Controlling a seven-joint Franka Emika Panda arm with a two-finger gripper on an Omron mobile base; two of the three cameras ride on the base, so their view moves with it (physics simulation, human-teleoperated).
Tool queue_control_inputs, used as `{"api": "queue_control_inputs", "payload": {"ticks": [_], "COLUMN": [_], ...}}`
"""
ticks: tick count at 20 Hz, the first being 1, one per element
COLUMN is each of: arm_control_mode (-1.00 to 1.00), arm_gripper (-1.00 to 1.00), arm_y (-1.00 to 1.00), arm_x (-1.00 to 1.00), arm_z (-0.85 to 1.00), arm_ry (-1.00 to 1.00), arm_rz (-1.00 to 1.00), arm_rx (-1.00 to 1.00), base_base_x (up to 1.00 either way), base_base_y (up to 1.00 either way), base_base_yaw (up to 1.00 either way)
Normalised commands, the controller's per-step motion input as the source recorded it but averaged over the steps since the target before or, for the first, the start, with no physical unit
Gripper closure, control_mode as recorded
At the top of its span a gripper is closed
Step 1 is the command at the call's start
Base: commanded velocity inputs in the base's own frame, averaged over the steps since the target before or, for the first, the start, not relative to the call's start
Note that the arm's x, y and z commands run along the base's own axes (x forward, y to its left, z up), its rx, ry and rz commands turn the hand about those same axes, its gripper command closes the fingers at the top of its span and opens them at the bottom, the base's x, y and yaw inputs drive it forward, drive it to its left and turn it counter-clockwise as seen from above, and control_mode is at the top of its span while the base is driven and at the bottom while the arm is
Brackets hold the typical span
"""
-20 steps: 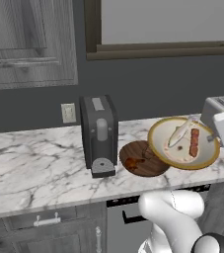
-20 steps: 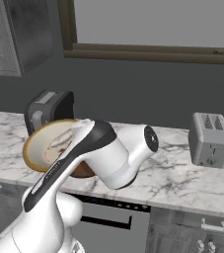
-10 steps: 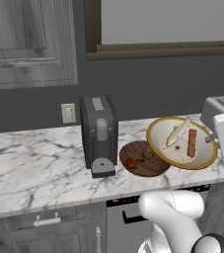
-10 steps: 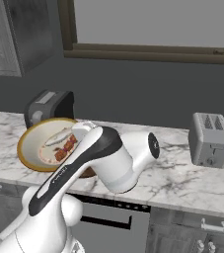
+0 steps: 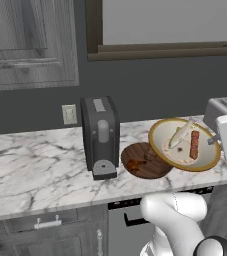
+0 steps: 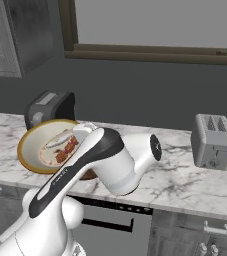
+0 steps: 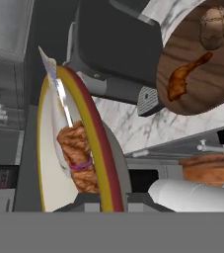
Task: Place the bowl containing the fish and kebab skewer in the microwave. Close the microwave door and press the start button to microwave the meal.
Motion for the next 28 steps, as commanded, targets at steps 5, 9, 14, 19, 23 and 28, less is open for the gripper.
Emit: {"api": "queue_control_inputs", "payload": {"ticks": [5, 9, 14, 19, 23, 28], "arm_control_mode": [1.0, 1.0, 1.0, 1.0, 1.0, 1.0], "arm_gripper": [1.0, 1.0, 1.0, 1.0, 1.0, 1.0], "arm_y": [0.0, 0.0, 0.0, 0.0, 0.0, 0.0], "arm_x": [0.0, 0.0, 0.0, 0.0, 0.0, 0.0], "arm_z": [0.0, 0.0, 0.0, 0.0, 0.0, 0.0], "arm_ry": [0.0, 0.0, 0.0, 0.0, 0.0, 0.0], "arm_rz": [0.0, 0.0, 0.0, 0.0, 0.0, 0.0], "arm_rx": [0.0, 0.0, 0.0, 0.0, 0.0, 0.0], "base_base_x": [-0.56, -0.57, -0.17, 0.03, 0.22, 0.42], "base_base_y": [0.0, 0.0, 0.0, 0.0, 0.0, 0.0], "base_base_yaw": [0.17, 0.33, 0.42, 0.48, 0.52, 0.61]}}
